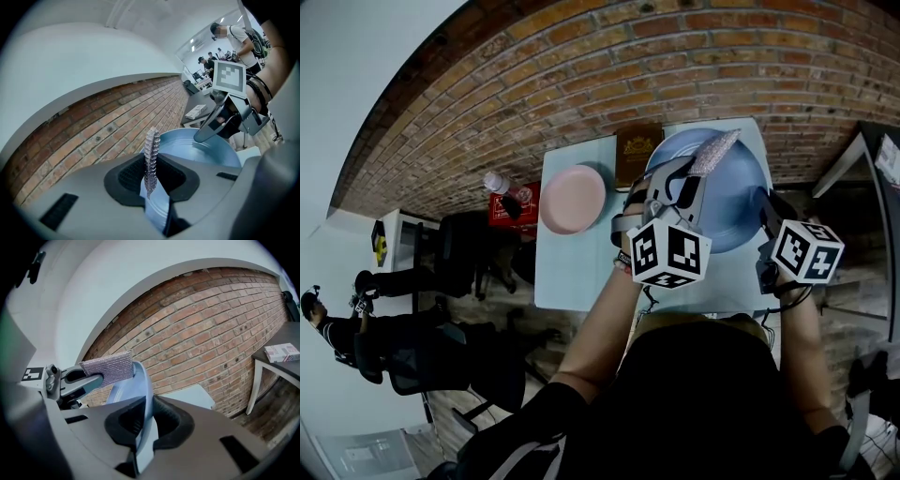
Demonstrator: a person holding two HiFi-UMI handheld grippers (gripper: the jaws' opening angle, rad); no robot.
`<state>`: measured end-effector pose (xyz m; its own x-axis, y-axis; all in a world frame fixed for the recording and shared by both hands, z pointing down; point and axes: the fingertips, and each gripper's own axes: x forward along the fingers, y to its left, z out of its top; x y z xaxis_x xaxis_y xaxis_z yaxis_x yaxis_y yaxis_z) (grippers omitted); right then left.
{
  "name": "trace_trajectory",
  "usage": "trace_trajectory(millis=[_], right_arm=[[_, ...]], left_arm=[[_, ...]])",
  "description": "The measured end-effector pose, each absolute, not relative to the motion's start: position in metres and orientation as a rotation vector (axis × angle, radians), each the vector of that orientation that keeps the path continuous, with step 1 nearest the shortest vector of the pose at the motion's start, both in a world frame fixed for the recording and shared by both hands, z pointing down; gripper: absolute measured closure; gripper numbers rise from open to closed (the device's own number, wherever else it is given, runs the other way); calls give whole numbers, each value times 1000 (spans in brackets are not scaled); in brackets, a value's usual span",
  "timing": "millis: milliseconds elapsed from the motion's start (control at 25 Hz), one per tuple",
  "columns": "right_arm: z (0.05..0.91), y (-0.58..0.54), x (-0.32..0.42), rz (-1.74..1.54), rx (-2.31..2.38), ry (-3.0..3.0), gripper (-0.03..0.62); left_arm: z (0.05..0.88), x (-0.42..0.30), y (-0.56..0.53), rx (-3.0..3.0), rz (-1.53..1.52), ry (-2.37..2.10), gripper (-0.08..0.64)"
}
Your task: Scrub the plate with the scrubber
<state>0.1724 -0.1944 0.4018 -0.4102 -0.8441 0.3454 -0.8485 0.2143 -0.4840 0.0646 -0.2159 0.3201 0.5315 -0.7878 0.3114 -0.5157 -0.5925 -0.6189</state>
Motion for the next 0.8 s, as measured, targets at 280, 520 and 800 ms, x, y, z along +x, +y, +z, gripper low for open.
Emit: trace_trajectory(millis=[280,520,800], right_arm=[[395,-191,166,965,1694,-2461,545],[392,-190,165,976,1701,-2477,545],[393,-192,170,981,1721,-2471,545]], left_arm=[[315,44,-221,-2292,-813,1115,482],[313,26,-224,-2275,-828,1159,482],[328,5,-220,-2261,-888,1198,482]])
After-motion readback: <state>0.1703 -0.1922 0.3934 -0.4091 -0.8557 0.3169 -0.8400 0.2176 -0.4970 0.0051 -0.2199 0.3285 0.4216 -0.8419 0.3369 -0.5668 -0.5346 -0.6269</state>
